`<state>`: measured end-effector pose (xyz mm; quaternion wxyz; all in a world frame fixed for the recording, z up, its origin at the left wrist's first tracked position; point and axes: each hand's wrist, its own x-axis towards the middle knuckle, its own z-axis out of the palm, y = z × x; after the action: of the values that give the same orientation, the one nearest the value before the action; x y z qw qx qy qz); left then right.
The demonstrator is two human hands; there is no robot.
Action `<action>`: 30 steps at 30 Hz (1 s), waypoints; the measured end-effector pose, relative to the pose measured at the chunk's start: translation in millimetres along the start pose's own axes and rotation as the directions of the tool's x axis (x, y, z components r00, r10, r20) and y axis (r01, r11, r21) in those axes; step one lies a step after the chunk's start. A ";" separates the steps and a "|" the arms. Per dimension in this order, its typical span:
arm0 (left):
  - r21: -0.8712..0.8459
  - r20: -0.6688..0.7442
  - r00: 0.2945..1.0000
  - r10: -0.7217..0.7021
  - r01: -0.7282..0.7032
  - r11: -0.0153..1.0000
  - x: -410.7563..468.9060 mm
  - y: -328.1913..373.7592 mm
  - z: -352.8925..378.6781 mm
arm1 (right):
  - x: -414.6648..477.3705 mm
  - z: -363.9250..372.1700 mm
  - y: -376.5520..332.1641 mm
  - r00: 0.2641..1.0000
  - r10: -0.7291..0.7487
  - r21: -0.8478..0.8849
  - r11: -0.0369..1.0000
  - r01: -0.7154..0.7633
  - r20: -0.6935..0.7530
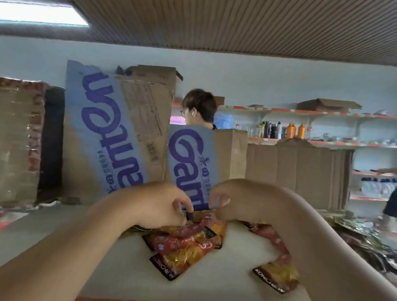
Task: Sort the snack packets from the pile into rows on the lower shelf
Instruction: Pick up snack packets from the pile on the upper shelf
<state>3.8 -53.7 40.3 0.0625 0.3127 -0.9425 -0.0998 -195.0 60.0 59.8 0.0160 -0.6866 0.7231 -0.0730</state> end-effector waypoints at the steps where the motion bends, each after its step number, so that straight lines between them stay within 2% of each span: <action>1: 0.051 0.048 0.998 -0.026 0.024 0.998 5.4 2.2 -0.9 | 9.1 -4.7 -1.1 0.999 -0.011 -0.021 1.000 0.012 0.033; 4: 0.192 0.149 0.984 -0.095 0.066 0.979 19.6 3.2 -2.6 | 33.9 -8.7 -7.5 0.988 -0.026 -0.052 0.998 0.034 0.153; 8: 0.363 0.355 0.924 -0.145 0.007 0.932 27.7 -0.3 3.7 | 45.6 10.3 -14.0 0.941 -0.037 -0.100 0.992 0.075 0.337; 11: 0.358 0.312 0.941 -0.134 0.014 0.934 27.9 -10.5 12.8 | 44.9 24.9 -17.2 0.947 -0.062 -0.114 0.988 0.103 0.316; 15: 0.203 0.257 0.966 -0.040 -0.013 0.979 24.0 -24.1 10.6 | 43.1 31.2 -18.8 0.950 -0.080 -0.073 0.992 0.107 0.300; 21: 0.070 0.247 0.968 0.031 -0.050 0.996 19.4 -32.7 13.3 | 38.6 29.0 -8.2 0.962 0.016 -0.161 0.987 0.029 0.272; 24: 0.059 0.254 0.963 0.089 -0.107 0.993 23.5 -34.5 15.2 | 37.2 32.8 -1.3 0.981 -0.007 -0.260 0.964 0.058 0.195; 27: 0.004 0.221 0.973 0.062 -0.065 0.998 33.6 -29.5 24.5 | 38.4 36.3 1.2 0.989 -0.034 -0.229 0.971 0.067 0.146; 30: 0.074 0.210 0.974 0.088 -0.105 0.992 30.9 -27.1 27.5 | 39.7 36.7 0.2 0.975 -0.027 -0.232 0.970 0.079 0.220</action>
<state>-10.1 -89.5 9.1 -0.0440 0.2569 -0.9614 -0.0886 -192.9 17.4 26.5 0.0094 -0.7067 0.7018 0.0888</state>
